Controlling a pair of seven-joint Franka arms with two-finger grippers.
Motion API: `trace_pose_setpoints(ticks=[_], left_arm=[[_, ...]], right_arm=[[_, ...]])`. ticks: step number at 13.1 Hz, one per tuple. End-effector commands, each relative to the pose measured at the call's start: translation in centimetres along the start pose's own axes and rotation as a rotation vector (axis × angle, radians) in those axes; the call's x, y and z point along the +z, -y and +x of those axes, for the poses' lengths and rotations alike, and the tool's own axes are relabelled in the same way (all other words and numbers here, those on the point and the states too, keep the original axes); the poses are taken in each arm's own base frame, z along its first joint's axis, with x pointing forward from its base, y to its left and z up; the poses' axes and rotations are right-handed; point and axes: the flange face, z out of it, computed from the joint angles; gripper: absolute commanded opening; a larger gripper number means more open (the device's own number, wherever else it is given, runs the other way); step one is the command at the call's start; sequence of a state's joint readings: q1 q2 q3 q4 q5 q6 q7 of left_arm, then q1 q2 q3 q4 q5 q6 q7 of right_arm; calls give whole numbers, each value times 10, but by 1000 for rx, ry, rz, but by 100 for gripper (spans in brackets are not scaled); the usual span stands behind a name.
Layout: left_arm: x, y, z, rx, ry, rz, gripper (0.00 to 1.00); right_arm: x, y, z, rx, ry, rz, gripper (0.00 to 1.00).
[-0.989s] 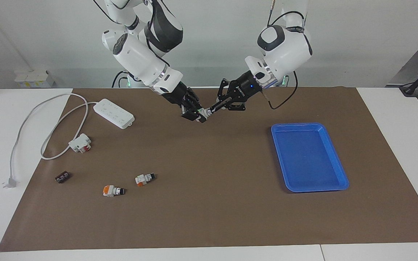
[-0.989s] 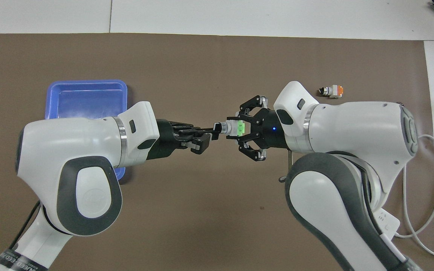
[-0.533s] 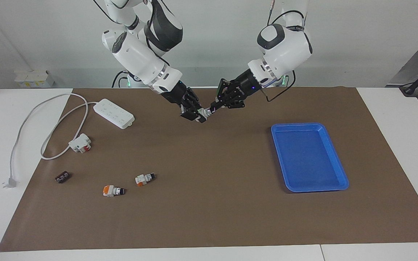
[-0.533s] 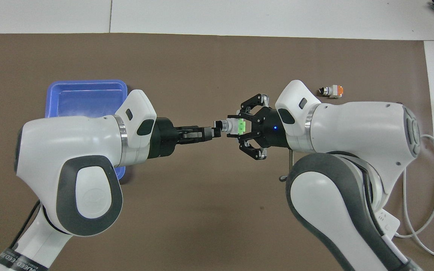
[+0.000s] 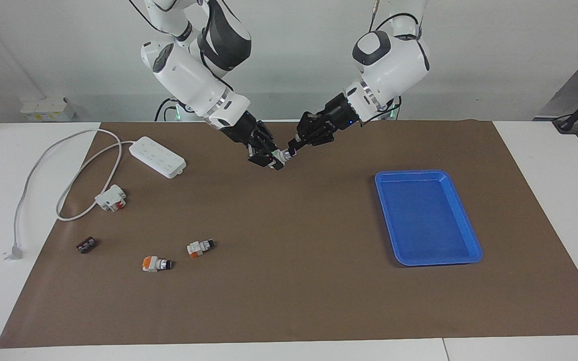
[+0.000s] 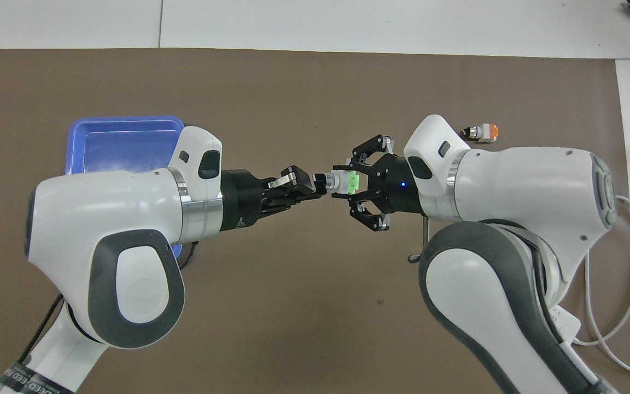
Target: Turn and place switch with both arms
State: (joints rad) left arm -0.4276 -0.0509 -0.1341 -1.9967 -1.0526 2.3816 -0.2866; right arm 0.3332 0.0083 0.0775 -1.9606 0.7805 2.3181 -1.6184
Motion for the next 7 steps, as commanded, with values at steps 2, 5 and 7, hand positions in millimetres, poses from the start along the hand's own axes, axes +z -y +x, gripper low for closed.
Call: trace_pose_setpoints(ticks=[2, 5, 7], left_arm=[[1, -28, -17, -123, 1, -53, 0], [0, -27, -17, -279, 2, -52, 0], [-1, -25, -14, -387, 2, -50, 0]], right_arm=[[17, 12, 4, 20, -8, 32, 0], [17, 12, 4, 21, -8, 33, 0], [17, 12, 4, 20, -6, 33, 0]])
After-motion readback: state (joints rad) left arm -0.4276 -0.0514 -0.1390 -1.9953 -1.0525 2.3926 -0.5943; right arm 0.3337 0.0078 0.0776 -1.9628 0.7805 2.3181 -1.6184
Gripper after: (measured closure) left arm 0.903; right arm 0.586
